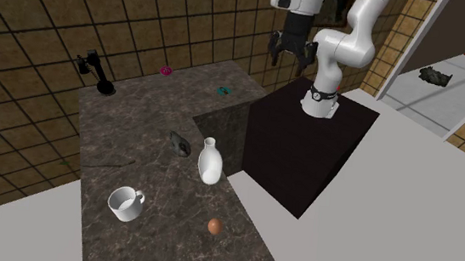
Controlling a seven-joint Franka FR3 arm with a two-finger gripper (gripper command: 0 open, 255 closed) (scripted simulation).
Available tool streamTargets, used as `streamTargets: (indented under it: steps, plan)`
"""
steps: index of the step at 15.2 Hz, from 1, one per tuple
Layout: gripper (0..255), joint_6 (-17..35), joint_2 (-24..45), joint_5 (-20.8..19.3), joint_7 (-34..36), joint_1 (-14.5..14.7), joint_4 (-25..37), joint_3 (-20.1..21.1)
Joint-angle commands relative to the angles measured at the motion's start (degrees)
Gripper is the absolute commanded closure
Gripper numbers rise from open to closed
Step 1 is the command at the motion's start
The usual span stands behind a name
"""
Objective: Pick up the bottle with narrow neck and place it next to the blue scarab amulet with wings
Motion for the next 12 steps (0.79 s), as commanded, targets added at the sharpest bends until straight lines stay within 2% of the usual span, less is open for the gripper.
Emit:
streamTargets:
  steps: [1, 12]
  plan:
    - [0, 3.44, 3.37, -0.39, -0.93, -0.35, -0.11, -0.61]
    - [0, 21.46, 24.77, -0.83, -6.24, -1.85, 2.39, -3.95]
